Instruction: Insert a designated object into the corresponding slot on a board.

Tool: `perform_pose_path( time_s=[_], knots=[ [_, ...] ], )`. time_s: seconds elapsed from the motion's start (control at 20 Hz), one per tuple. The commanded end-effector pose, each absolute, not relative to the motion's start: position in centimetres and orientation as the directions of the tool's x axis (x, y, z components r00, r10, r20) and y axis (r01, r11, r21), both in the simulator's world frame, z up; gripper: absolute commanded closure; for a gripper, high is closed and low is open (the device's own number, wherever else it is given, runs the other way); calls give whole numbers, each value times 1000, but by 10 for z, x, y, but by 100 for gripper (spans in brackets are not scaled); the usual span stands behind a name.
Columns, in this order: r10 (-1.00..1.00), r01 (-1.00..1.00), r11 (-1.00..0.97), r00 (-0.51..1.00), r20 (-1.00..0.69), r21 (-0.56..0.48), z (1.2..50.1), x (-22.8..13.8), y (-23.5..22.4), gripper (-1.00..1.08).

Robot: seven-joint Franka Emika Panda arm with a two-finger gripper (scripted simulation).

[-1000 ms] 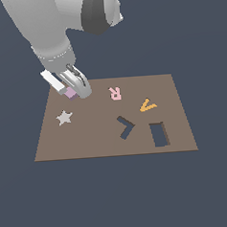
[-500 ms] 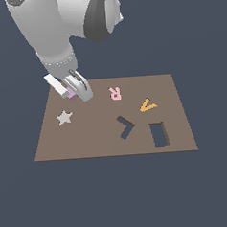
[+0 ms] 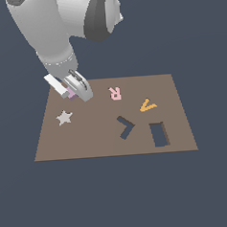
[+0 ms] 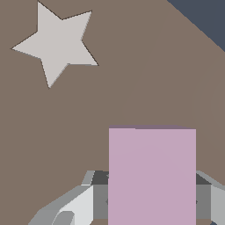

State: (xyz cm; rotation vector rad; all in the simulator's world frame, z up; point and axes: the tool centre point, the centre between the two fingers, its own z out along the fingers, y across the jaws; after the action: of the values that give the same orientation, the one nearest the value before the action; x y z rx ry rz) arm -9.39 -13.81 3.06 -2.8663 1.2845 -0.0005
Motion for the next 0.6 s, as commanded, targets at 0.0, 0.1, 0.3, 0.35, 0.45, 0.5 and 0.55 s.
perform_pose_path(
  time_s=[0.0, 0.1, 0.3, 0.35, 0.45, 0.5, 0.55],
  knots=[
    [-746, -746, -666, 666, 0, -1, 31, -94, -138, 108],
    [-742, -742, -670, 670, 0, -1, 31, -92, -137, 108],
    [-723, -723, -691, 691, 0, 0, 31, -83, -132, 108],
    [-716, -716, -698, 698, 0, 0, 31, -79, -130, 108],
    [-698, -698, -716, 716, 0, 0, 31, -71, -124, 108],
    [-687, -687, -727, 727, 0, 0, 32, -66, -121, 108],
    [-675, -675, -738, 738, 0, 0, 32, -61, -118, 108]
  ],
)
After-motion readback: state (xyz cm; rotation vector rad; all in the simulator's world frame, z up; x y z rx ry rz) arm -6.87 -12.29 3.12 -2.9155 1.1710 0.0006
